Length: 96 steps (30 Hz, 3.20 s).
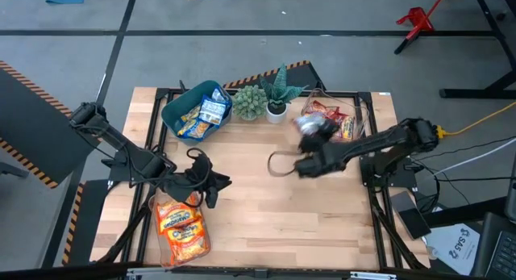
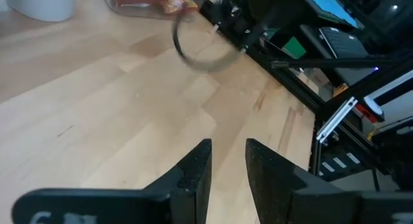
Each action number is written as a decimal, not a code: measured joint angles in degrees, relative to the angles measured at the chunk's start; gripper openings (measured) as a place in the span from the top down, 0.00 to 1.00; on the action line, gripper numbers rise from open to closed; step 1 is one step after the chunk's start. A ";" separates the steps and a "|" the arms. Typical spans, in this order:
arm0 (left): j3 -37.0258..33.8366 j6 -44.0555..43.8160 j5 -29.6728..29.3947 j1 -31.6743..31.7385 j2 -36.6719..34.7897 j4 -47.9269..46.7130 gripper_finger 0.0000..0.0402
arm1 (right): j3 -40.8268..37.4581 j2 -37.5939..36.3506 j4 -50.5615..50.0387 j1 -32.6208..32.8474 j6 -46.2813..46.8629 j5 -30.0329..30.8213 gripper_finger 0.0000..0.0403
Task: Sort Maruchan noodles
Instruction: Put the red noodle pack into the top transparent bin, then return to Home Position
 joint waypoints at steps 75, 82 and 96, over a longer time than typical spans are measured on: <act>-3.77 48.33 11.56 -1.94 -38.34 6.22 0.78 | -19.02 -69.82 42.01 -31.85 -25.34 -50.77 0.36; -21.91 42.03 14.11 -0.87 -54.26 9.61 0.78 | -38.58 -80.04 61.58 -31.85 -15.01 -56.49 0.36; -47.53 36.48 15.94 -0.86 -67.32 22.10 0.78 | -61.66 -79.30 77.38 -31.83 -2.19 -63.59 0.36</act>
